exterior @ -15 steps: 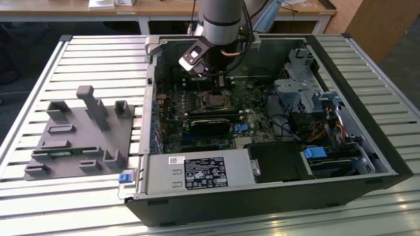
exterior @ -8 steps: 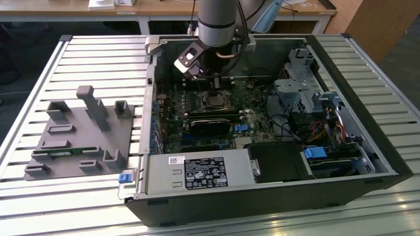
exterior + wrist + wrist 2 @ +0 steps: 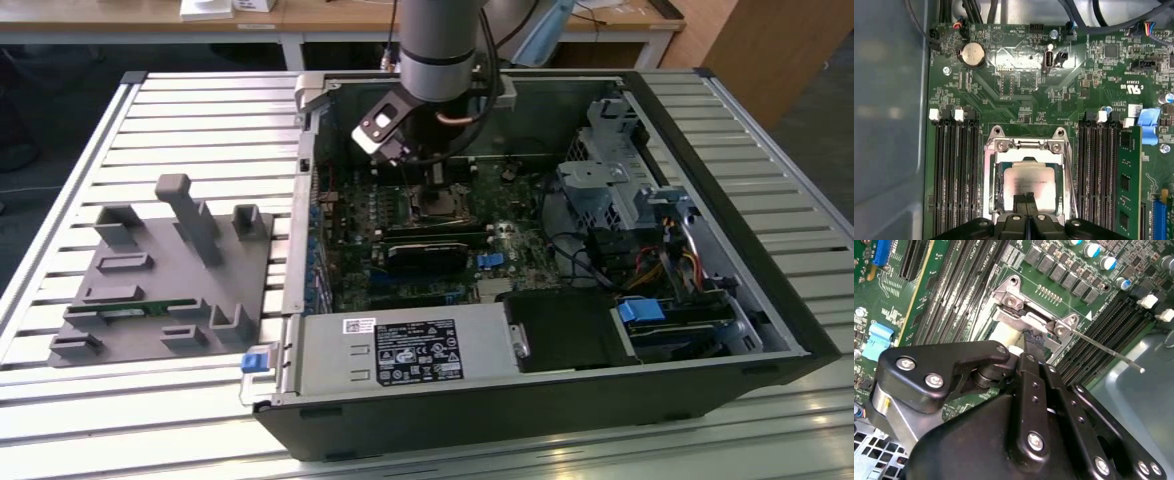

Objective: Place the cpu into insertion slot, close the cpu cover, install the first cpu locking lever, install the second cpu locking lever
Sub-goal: 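Close the cpu cover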

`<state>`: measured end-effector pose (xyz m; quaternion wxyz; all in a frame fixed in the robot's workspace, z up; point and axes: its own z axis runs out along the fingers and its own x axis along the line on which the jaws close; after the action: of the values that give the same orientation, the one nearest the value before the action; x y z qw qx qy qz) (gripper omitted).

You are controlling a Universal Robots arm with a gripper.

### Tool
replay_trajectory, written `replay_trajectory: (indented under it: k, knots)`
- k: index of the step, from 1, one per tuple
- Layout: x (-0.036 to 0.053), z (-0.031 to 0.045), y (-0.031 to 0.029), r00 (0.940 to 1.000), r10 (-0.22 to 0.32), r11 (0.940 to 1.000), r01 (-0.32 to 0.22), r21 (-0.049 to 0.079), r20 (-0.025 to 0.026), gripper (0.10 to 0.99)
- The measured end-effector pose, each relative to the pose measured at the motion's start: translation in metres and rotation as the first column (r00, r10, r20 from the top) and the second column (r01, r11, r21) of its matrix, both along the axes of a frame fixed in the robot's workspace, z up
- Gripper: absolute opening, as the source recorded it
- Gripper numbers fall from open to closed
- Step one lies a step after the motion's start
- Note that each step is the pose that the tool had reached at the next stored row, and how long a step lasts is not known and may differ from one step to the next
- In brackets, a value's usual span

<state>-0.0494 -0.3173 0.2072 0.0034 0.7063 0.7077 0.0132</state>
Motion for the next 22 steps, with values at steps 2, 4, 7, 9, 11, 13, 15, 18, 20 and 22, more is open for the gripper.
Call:
replay_trajectory:
  k: [2, 4, 7, 9, 11, 13, 15, 18, 20, 22]
  knots:
    - [-0.0006, -0.0009, 0.0001, 1.0, 0.0, 1.0, 0.0, 0.0, 0.0001, 0.106]
    - [-0.0007, -0.0022, 0.0001, 1.0, 0.0, 1.0, 0.0, 0.0, 0.0001, 0.106]
    - [-0.0009, -0.004, 0.0001, 1.0, 0.0, 1.0, 0.0, 0.0, 0.0001, 0.106]
    - [-0.0009, -0.0045, 0.0, 1.0, 0.0, 1.0, 0.0, 0.0, 0.0, 0.106]
    - [-0.0009, -0.0051, 0.0001, 1.0, 0.0, 1.0, 0.0, 0.0, 0.0001, 0.106]
    - [-0.0004, -0.0057, 0.0001, 1.0, 0.0, 1.0, 0.0, 0.0, 0.0001, 0.106]
    - [0.0016, -0.0062, 0.0002, 1.0, 0.0, 1.0, 0.0, 0.0, 0.0001, 0.106]
    - [0.0055, -0.0064, 0.0007, 1.0, 0.0, 1.0, 0.0, 0.0, 0.0001, 0.106]
    - [0.0058, -0.0056, 0.0008, 1.0, 0.0, 1.0, 0.0, 0.001, 0.0001, 0.106]
    - [0.0059, -0.0021, 0.0009, 1.0, 0.0, 1.0, 0.0, 0.001, 0.0001, 0.106]
